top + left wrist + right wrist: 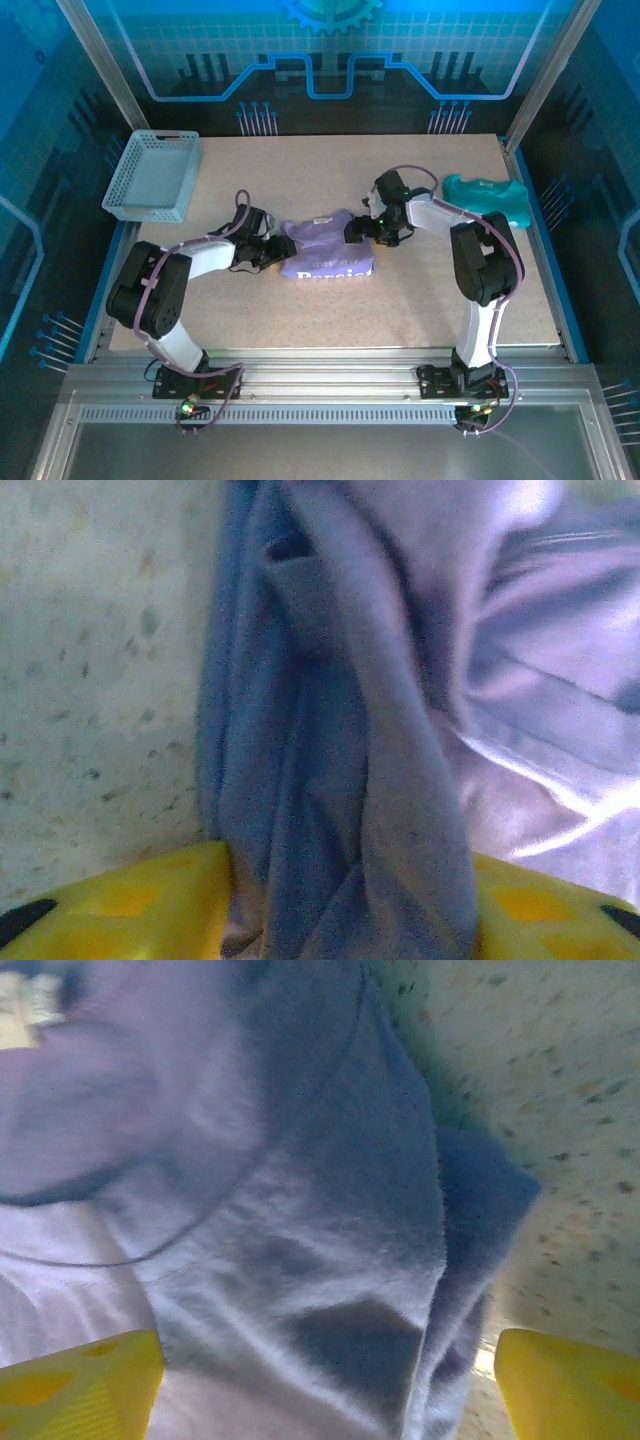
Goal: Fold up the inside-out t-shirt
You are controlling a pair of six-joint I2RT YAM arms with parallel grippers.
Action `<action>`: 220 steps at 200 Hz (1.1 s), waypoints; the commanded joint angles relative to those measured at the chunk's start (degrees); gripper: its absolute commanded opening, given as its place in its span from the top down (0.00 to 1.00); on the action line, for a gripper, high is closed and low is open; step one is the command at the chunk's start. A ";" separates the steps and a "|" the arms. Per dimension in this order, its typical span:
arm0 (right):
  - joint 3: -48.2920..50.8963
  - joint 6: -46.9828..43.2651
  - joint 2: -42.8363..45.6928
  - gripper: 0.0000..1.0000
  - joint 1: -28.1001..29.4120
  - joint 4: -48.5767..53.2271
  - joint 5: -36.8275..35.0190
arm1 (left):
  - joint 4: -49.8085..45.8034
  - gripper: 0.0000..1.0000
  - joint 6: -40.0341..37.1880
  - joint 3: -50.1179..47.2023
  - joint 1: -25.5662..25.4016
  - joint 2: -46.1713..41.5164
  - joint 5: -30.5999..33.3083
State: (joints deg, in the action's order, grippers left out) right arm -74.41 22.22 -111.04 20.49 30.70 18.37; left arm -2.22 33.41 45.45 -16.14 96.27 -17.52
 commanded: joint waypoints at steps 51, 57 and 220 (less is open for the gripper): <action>0.67 9.12 -5.17 0.48 4.41 -9.30 6.30 | 5.73 0.75 1.85 -5.16 -0.82 4.70 -3.67; 0.67 9.24 -5.00 0.53 4.21 -9.69 6.20 | 5.70 0.76 1.79 -5.24 -0.82 4.64 -3.58; -31.25 -26.95 8.36 1.00 -15.73 30.10 -29.57 | -11.38 0.28 -1.03 1.65 3.13 -24.43 -0.42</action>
State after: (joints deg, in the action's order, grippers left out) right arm -98.35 1.06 -101.43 7.97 51.48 -3.62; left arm -8.69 33.91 44.99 -12.91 73.21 -17.41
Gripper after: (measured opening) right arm 0.107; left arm 0.718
